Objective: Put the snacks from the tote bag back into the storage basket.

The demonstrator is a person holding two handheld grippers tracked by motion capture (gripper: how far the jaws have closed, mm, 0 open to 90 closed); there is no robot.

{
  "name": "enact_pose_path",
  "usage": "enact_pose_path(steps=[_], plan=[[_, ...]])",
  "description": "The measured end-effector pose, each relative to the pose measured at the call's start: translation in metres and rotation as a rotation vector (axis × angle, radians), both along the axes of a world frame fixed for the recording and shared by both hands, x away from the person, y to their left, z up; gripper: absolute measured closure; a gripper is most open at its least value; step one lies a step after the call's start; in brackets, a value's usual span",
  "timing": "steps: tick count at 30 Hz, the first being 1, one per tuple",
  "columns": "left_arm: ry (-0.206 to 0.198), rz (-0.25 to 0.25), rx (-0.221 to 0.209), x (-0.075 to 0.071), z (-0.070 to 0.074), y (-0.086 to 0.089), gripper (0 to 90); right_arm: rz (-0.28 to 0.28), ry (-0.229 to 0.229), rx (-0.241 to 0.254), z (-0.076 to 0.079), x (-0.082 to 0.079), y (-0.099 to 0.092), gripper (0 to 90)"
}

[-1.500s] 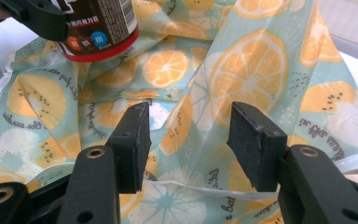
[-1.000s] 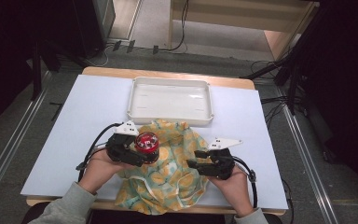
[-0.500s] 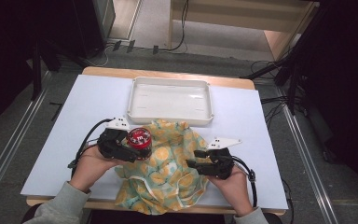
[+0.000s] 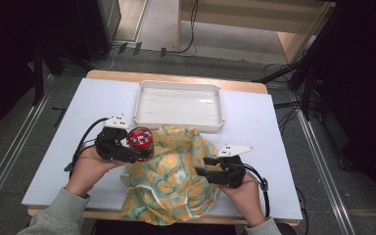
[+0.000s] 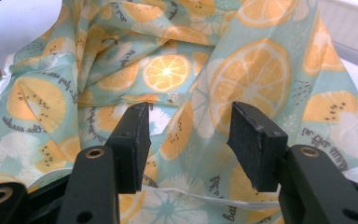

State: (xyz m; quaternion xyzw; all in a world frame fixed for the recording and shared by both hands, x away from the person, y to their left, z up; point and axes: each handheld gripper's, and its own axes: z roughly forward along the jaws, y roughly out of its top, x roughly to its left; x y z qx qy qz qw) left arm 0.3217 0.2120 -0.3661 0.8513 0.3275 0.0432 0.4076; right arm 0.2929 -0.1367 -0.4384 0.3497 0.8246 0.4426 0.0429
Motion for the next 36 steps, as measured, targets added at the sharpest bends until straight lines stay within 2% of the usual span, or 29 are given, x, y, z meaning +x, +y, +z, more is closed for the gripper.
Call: enact_pose_path(steps=[8, 11, 13, 15, 23, 28, 36], plan=[[-0.01, 0.018, 0.006, 0.009, 0.006, 0.001, 25.7, 0.002, -0.009, -0.004, 0.001, -0.001, 0.0, 48.8], [0.001, 0.024, -0.002, 0.016, 0.009, 0.005, 25.7, 0.004, -0.011, -0.004, 0.001, 0.0, 0.001, 48.6], [0.0, 0.035, 0.009, 0.019, 0.01, 0.006, 25.7, 0.005, -0.014, -0.006, 0.001, -0.001, 0.001, 48.5], [0.005, 0.042, -0.004, 0.023, 0.012, 0.008, 25.7, 0.007, -0.02, -0.005, 0.001, -0.002, 0.002, 48.3], [-0.01, 0.076, 0.02, 0.038, 0.019, 0.011, 25.7, 0.008, -0.019, -0.005, 0.001, -0.001, 0.002, 48.3], [-0.011, 0.085, 0.02, 0.045, 0.02, 0.01, 25.7, 0.01, -0.022, -0.004, 0.001, -0.001, 0.002, 48.3], [-0.029, 0.11, 0.052, 0.063, 0.02, 0.009, 25.7, 0.012, -0.022, -0.002, 0.001, -0.001, 0.002, 48.3]])
